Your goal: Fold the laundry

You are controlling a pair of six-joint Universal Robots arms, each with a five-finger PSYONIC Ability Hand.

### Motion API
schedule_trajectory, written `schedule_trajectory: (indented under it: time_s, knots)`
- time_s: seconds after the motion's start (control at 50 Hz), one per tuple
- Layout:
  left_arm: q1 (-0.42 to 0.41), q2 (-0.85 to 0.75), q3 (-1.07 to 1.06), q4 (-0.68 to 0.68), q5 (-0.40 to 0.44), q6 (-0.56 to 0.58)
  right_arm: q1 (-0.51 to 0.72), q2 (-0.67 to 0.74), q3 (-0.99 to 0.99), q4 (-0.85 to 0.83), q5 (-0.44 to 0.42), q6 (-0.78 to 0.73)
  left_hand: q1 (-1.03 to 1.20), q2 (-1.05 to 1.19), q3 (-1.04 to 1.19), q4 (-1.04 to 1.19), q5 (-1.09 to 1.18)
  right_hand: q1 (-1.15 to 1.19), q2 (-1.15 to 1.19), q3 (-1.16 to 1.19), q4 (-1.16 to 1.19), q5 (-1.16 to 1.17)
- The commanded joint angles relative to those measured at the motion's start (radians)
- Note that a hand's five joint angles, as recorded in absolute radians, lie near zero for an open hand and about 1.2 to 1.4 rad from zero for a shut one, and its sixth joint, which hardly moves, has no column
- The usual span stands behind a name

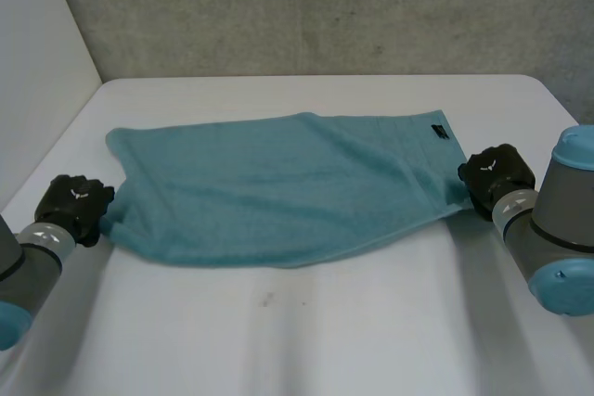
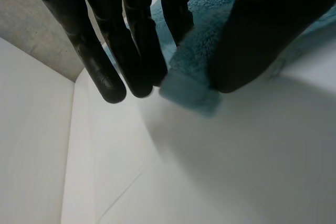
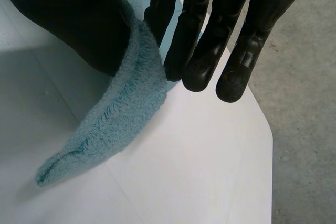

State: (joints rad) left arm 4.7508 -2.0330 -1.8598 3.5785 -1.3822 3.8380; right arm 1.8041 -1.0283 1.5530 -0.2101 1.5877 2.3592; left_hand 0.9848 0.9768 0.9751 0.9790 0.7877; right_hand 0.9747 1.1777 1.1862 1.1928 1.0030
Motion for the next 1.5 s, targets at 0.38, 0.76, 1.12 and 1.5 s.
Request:
schedule_trajectory:
  time_s: [0.38, 0.76, 1.12, 1.5]
  knots:
    - [0.008, 0.514, -0.191, -0.337, -0.049, 0.017, -0.118, -0.255, 0.025, 0.602, -0.073, -0.161, 0.411, 0.419, 0.421, 0.417, 0.434, 0.422, 0.219, 0.210, 0.203, 0.219]
    - [-0.020, 0.249, -0.023, -0.311, -0.063, 0.038, -0.157, -0.187, 0.006, 0.338, -0.058, -0.253, 0.411, 0.419, 0.421, 0.417, 0.434, 0.422, 0.219, 0.210, 0.203, 0.219]
    - [-0.133, -0.229, 0.574, -0.162, -0.170, 0.038, -0.062, 0.245, -0.439, 0.032, -0.052, -0.159, 0.411, 0.419, 0.421, 0.417, 0.434, 0.422, 0.219, 0.210, 0.203, 0.219]
    - [-0.161, -0.469, 0.739, 0.088, -0.146, 0.141, -0.009, 0.564, -0.847, 0.018, 0.009, -0.176, -0.635, -0.627, -0.625, -0.629, -0.612, -0.800, -1.003, -1.012, -1.018, -1.003]
